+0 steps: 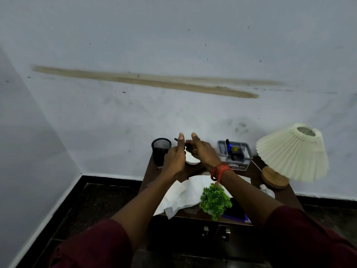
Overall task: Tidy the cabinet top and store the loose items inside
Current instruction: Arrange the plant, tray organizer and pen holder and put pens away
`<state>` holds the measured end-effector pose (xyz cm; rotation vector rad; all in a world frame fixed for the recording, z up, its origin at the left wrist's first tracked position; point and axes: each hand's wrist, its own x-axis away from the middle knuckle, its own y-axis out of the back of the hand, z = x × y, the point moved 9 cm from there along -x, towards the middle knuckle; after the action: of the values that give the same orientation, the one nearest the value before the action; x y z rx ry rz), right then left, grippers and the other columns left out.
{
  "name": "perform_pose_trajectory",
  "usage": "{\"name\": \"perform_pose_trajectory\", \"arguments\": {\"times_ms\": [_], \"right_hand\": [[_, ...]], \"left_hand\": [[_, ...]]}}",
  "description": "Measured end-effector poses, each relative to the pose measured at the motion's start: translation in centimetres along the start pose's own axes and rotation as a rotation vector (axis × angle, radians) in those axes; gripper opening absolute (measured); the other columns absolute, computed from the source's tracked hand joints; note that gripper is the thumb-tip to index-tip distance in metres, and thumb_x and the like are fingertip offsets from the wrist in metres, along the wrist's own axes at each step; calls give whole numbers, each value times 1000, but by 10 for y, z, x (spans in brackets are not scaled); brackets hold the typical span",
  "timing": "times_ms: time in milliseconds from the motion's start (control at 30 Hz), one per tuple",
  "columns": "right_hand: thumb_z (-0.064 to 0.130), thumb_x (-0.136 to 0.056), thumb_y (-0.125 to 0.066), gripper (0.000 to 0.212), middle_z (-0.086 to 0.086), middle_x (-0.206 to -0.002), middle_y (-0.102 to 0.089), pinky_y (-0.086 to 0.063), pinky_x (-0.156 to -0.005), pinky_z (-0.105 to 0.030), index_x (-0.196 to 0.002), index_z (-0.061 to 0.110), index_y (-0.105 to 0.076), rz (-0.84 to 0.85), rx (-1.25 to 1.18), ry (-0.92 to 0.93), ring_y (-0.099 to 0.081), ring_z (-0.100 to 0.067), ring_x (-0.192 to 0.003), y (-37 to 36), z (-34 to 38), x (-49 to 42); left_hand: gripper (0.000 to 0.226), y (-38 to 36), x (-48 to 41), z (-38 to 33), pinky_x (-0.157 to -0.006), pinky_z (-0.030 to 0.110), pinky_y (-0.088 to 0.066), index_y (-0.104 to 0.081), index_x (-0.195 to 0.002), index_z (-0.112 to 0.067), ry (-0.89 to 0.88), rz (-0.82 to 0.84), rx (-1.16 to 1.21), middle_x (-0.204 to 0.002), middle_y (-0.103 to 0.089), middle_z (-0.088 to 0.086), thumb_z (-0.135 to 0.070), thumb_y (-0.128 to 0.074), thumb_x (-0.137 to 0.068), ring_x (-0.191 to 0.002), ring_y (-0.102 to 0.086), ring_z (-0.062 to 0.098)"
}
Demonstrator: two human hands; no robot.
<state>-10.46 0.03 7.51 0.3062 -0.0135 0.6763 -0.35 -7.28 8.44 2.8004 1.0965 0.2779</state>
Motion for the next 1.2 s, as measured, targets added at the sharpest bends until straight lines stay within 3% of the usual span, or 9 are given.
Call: {"name": "perform_pose_trajectory", "arguments": {"times_ms": [200, 367, 467, 600, 700, 833, 1033, 1100, 1200], "right_hand": [[101, -52, -27, 75, 10, -101, -74, -45, -104, -40, -79, 47, -73, -25, 51, -35, -67, -14, -103, -29, -10, -18], [94, -57, -34, 67, 2, -106, -73, -44, -105, -43, -76, 44, -74, 8, -10, -90, -65, -20, -105, -48, -21, -28], [90, -61, -33, 58, 2, -108, -72, -43, -106, -44, -74, 50, -72, 29, -18, -81, -64, -20, -107, -55, -31, -38], [89, -60, -38, 61, 4, -106, -73, -44, -105, -43, -77, 43, -73, 34, -84, -77, -66, -17, -103, -54, -20, -25], [73, -78, -44, 52, 1, -104, -72, -48, -101, -39, -91, 30, -71, 42, -157, -62, -69, -13, -96, -51, 0, -6], [55, -93, -43, 46, -4, -111, -71, -50, -98, -34, -110, 20, -68, 51, -207, -47, -67, -14, -97, -47, 6, 0], [47, -99, -37, 51, -6, -115, -62, -47, -65, -14, -128, 10, -58, 100, -250, -64, -63, -12, -96, -37, 10, 17], [46, -99, -37, 51, -10, -122, -62, -48, -67, -15, -128, 9, -57, 89, -262, -63, -62, -17, -103, -30, 11, 22], [48, -98, -36, 51, -12, -127, -61, -49, -82, -24, -127, 11, -58, 61, -290, -68, -60, -22, -112, -13, 9, 31]], "left_hand": [[77, 32, 2, 5, -100, 42, -47, -71, -104, -25, 17, -51, -15, -108, -71, 6, -77, -19, -85, -103, -64, 23], [70, 38, 1, 18, -97, 45, -51, -71, -90, -32, 36, -57, 7, -107, -72, 6, -81, -22, -82, -101, -65, 24], [68, 39, -2, 24, -87, 43, -56, -71, -86, -32, 47, -57, 38, -104, -72, 4, -81, -24, -81, -98, -66, 23], [69, 43, -4, 23, -64, 24, -52, -72, -102, -26, 22, -65, 41, -105, -72, 3, -73, -24, -89, -96, -66, 19], [67, 45, -2, 19, -70, 24, -50, -72, -99, -24, -5, -73, 81, -103, -72, 2, -72, -27, -89, -96, -66, 17], [68, 44, 2, 13, -92, 39, -52, -72, -89, -26, -26, -85, 78, -99, -73, 0, -76, -27, -85, -98, -67, 19], [75, 42, 12, 3, -97, 43, -50, -72, -89, -23, -40, -93, 79, -98, -73, 1, -80, -24, -83, -97, -66, 21], [78, 38, 16, 1, -96, 45, -50, -71, -83, -23, -45, -84, 79, -92, -74, -2, -85, -23, -78, -95, -67, 20], [82, 27, 19, 7, -93, 46, -51, -69, -75, -26, -7, -46, 95, -84, -73, -1, -94, -25, -67, -91, -67, 24]]}}
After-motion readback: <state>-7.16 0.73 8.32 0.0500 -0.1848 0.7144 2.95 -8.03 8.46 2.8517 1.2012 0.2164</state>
